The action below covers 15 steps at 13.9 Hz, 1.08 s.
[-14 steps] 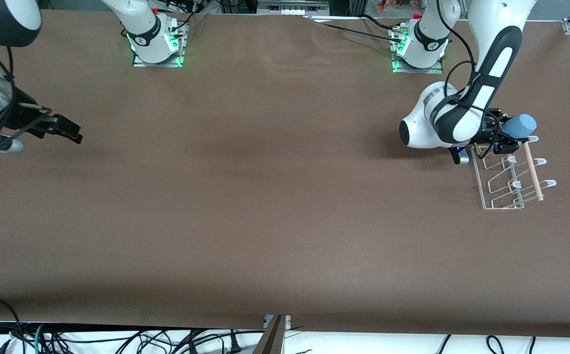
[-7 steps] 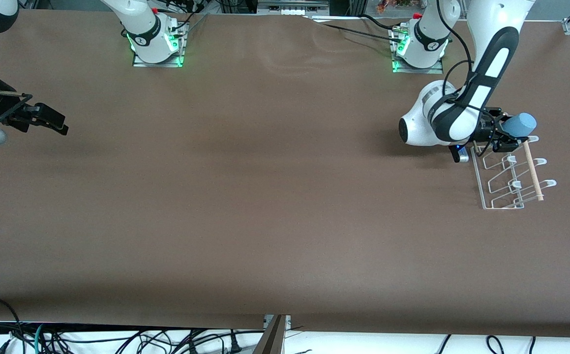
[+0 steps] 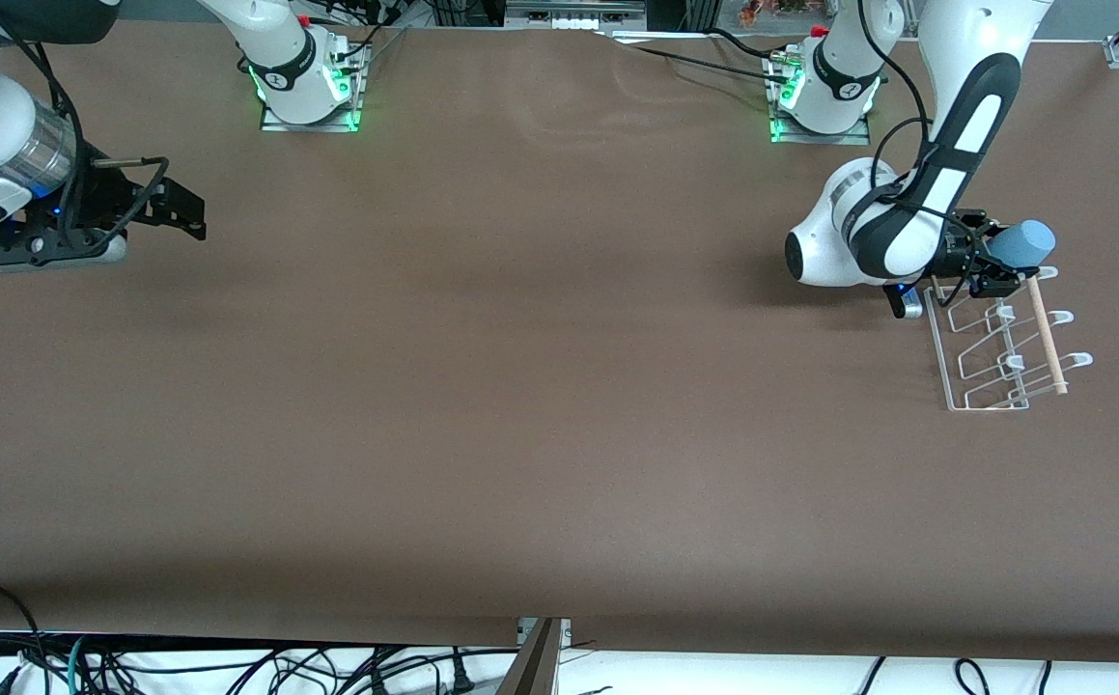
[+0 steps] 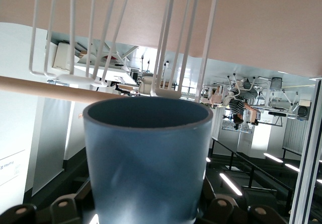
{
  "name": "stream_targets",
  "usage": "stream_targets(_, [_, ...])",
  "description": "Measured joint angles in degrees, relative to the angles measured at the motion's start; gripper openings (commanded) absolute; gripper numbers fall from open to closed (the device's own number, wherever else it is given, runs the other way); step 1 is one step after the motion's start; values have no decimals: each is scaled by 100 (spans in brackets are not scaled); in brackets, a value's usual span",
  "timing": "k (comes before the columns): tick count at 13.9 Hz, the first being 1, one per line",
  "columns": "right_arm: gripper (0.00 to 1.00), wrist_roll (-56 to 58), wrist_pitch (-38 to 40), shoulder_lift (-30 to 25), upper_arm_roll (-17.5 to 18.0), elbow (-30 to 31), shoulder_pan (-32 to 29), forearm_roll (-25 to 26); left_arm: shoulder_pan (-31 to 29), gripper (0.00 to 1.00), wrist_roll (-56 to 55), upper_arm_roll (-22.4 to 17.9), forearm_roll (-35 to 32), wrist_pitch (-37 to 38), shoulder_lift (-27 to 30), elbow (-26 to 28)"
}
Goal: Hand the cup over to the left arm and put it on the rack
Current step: 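Lower the cup onto the rack and open the left gripper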
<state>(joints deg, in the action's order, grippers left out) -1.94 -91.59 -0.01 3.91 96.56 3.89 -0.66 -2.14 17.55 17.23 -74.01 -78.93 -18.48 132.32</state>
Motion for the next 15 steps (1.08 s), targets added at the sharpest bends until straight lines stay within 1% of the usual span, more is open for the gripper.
stream_targets(3, [99,10,36,0,-49,-50,-5,4,-196,0,-4,-2,-245,-18,0,115])
stream_targets(12, [99,22,41,22,-85,-175,-9,9,-219,1,-8,13,-248,-339,-24,233])
stream_targets(13, [99,27,42,48,-98,-196,-11,9,-220,14,-8,13,-248,-369,-48,239])
stream_targets(14, [99,27,42,68,-101,-217,-15,9,-219,75,-8,13,-248,-382,-77,239])
stream_targets(15, [99,27,45,76,-101,-237,-15,9,-216,100,-8,13,-248,-394,-99,240])
